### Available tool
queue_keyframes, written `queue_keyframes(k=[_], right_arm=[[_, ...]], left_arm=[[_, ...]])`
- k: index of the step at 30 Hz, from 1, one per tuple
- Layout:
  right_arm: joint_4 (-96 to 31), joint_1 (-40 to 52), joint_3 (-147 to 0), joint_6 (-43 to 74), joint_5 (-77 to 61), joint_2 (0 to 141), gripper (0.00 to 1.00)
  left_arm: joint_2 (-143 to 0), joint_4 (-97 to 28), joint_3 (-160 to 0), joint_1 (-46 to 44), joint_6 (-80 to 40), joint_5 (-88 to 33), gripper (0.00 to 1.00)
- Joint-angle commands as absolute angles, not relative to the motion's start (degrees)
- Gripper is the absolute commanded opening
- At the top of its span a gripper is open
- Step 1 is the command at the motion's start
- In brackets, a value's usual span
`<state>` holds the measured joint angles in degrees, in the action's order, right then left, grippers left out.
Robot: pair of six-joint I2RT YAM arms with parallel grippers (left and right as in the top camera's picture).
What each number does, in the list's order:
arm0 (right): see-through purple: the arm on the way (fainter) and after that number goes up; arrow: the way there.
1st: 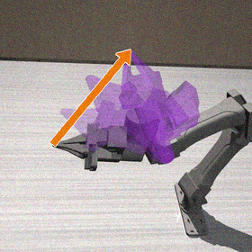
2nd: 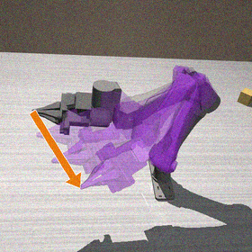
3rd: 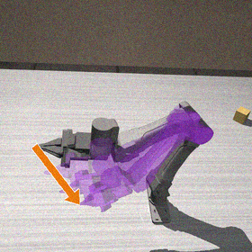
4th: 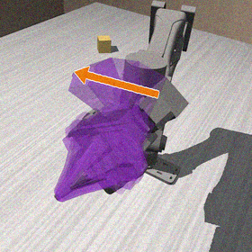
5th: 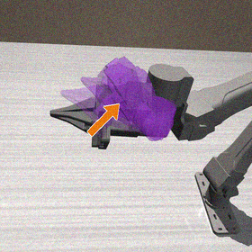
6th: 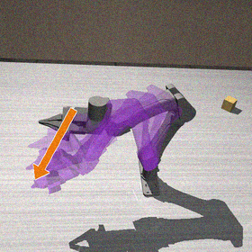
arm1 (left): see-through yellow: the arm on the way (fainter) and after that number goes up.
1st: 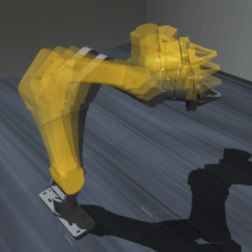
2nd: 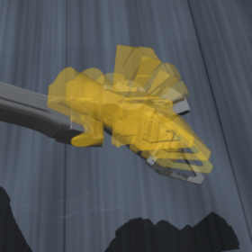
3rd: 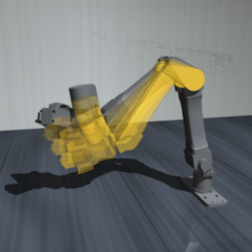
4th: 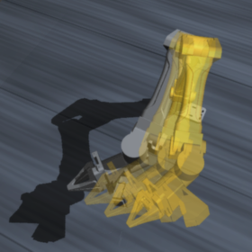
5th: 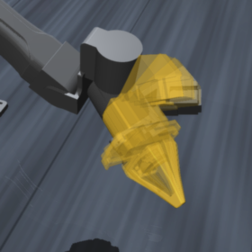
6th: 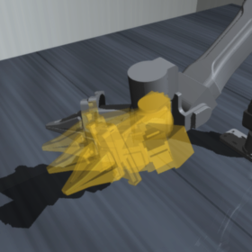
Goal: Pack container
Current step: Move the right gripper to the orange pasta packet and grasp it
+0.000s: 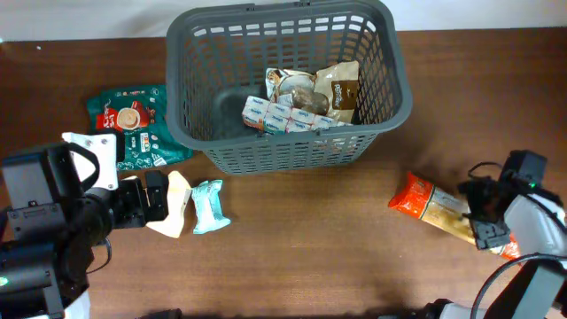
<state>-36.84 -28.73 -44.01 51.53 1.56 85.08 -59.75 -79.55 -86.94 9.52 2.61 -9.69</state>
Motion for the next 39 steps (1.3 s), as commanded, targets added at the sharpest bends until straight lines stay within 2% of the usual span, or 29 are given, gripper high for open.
queue_keyframes(k=[1, 22, 24, 29, 35, 39], right_arm=[[-35.7, -28.9, -41.4, 55.4, 2.0, 84.6, 0.99], [-33.6, -28.9, -41.0, 56.4, 2.9, 88.8, 0.99], [-33.1, -28.9, -41.0, 56.4, 2.9, 88.8, 0.94], [-32.7, -28.9, -41.0, 56.4, 2.9, 88.8, 0.70], [-32.7, -28.9, -41.0, 56.4, 2.9, 88.8, 0.58], [-32.2, -28.9, -41.0, 56.4, 2.9, 88.8, 0.45]], left_arm=[[-59.7, -79.4, -87.0, 9.9, 3.5, -10.5, 0.99], [-59.7, -79.4, -87.0, 9.9, 3.5, -10.5, 0.99], [-59.7, -79.4, -87.0, 9.9, 3.5, -10.5, 0.99], [-59.7, -79.4, -87.0, 9.9, 3.5, -10.5, 0.99], [-59.7, -79.4, -87.0, 9.9, 3.5, -10.5, 0.99], [-59.7, -79.4, -87.0, 9.9, 3.6, -10.5, 0.99]])
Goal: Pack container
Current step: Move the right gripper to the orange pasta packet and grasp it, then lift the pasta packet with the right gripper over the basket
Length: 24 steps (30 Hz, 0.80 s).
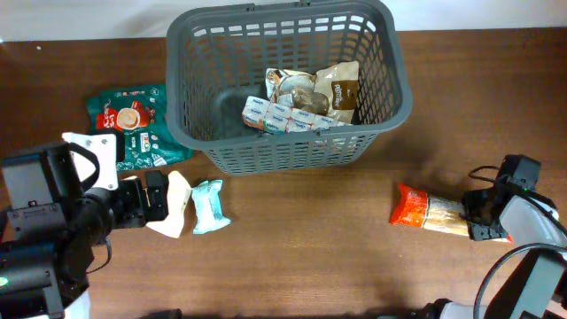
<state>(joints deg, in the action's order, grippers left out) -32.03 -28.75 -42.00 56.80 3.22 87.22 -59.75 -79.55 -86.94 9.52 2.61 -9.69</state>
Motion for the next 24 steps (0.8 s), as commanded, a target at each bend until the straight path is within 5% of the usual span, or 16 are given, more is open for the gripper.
queue_keyframes(k=[1, 10, 24], right_arm=[[-32.0, -28.9, -41.0, 56.4, 2.9, 88.8, 0.40], [-30.6, -28.9, -41.3, 55.7, 2.3, 88.8, 0.04], [-47.1, -26.4, -67.1, 45.6, -6.0, 85.5, 0.03]], left_arm=[[-59.7, -79.4, -87.0, 9.9, 3.5, -10.5, 0.99], [-59.7, -79.4, -87.0, 9.9, 3.5, -10.5, 0.99], [-59.7, -79.4, -87.0, 9.9, 3.5, -10.5, 0.99]])
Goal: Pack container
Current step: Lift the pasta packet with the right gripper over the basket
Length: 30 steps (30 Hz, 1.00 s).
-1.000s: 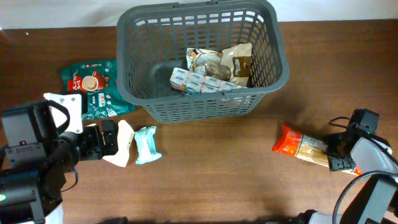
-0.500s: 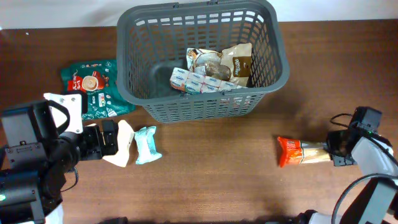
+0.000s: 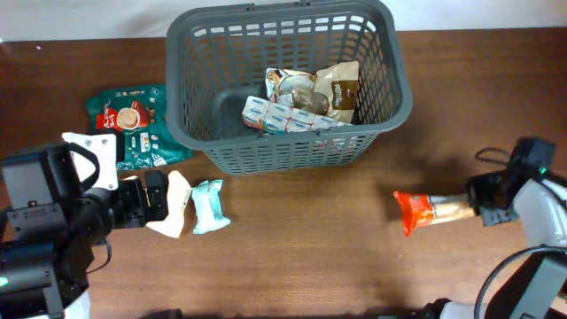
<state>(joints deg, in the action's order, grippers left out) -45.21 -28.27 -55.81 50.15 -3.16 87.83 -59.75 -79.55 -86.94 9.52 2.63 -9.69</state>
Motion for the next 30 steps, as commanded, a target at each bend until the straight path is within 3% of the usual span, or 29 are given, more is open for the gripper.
queue_keyframes(k=[1, 7, 13, 17, 23, 30], right_arm=[[-48.6, -25.6, -70.0, 44.2, -6.1, 85.3, 0.04], [-54.1, -13.4, -95.4, 24.9, -12.3, 84.8, 0.03], [-51.2, -0.6, -108.8, 13.8, -12.3, 84.8, 0.03], [-45.7, 8.6, -111.8, -0.3, -12.3, 84.8, 0.04], [-40.6, 20.8, -111.8, -34.5, -14.5, 86.3, 0.03], [-40.4, 27.0, -111.8, -53.8, -18.6, 88.6, 0.03]], left_arm=[[-59.7, -79.4, -87.0, 9.9, 3.5, -10.5, 0.99], [-59.7, -79.4, -87.0, 9.9, 3.6, -10.5, 0.99], [-59.7, -79.4, -87.0, 9.9, 3.5, -10.5, 0.99], [-59.7, -79.4, -87.0, 9.9, 3.5, -10.5, 0.99], [-59.7, -79.4, -87.0, 9.9, 3.5, -10.5, 0.99], [-59.7, -79.4, -87.0, 9.9, 3.6, -10.5, 0.99]])
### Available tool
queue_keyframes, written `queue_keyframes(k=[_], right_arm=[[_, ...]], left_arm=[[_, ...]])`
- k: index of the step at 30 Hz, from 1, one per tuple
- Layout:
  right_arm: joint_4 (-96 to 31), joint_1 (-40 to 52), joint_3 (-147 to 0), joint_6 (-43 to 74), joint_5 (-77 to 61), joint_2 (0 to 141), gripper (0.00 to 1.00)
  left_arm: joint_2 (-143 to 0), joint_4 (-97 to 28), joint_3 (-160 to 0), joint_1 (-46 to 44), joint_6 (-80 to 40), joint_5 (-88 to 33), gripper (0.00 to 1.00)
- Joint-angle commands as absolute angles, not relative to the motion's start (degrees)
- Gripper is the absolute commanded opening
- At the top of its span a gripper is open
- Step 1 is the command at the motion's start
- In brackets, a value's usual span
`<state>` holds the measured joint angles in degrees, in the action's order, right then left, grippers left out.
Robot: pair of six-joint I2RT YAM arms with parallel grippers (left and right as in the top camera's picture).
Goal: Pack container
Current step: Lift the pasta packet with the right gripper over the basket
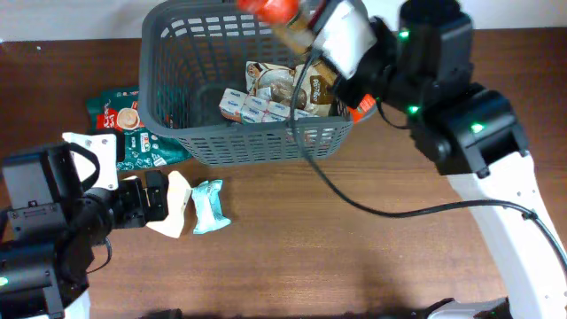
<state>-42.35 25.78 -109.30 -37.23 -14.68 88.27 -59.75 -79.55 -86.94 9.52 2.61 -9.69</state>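
My right gripper (307,19) is raised high over the grey basket (170,115), shut on the orange and tan packet (276,11), which hangs above the basket's back part. Inside the basket lie a row of small white-and-blue packs (255,107) and brown bags (321,87). My left gripper (166,197) rests low on the table at the left, apparently open, with a cream packet (180,211) at its fingertips and a teal packet (209,206) just right of that.
A green snack bag (131,120) lies against the basket's left wall. The right arm's white body (496,168) and its cable (390,211) reach across the right half of the table. The left arm's housing (35,239) fills the lower left corner.
The right gripper rose from the table at the right, with the orange packet, to high over the basket. The basket now stands a little further left. The left arm is unchanged.
The orange packet lay slanted on the table at the right with my right gripper at its end. It then lay more level, then hung from the shut gripper pointing left. Now it is held over the basket. The left gripper stayed by the cream packet throughout.
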Motion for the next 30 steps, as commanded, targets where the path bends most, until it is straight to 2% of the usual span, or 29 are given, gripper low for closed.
queue_keyframes(k=[1, 5, 19, 23, 25, 30], right_arm=[[-40.5, 27.3, -111.8, -56.7, -20.2, 89.1, 0.04], [-39.8, 27.8, -111.8, -64.3, -23.8, 92.4, 0.04], [-37.5, 30.1, -111.8, -64.0, -23.7, 106.7, 0.04], [-35.4, 30.2, -111.8, -58.9, -23.8, 108.9, 0.04], [-34.0, 30.2, -111.8, -57.5, -23.8, 109.1, 0.22], [-33.3, 30.2, -111.8, -57.5, -23.8, 109.1, 0.34]], left_arm=[[-59.7, -79.4, -87.0, 9.9, 3.6, -10.5, 0.99], [-59.7, -79.4, -87.0, 9.9, 3.5, -10.5, 0.99], [-59.7, -79.4, -87.0, 9.9, 3.5, -10.5, 0.99], [-59.7, -79.4, -87.0, 9.9, 3.5, -10.5, 0.99], [-59.7, -79.4, -87.0, 9.9, 3.5, -10.5, 0.99], [-59.7, -79.4, -87.0, 9.9, 3.5, -10.5, 0.99]])
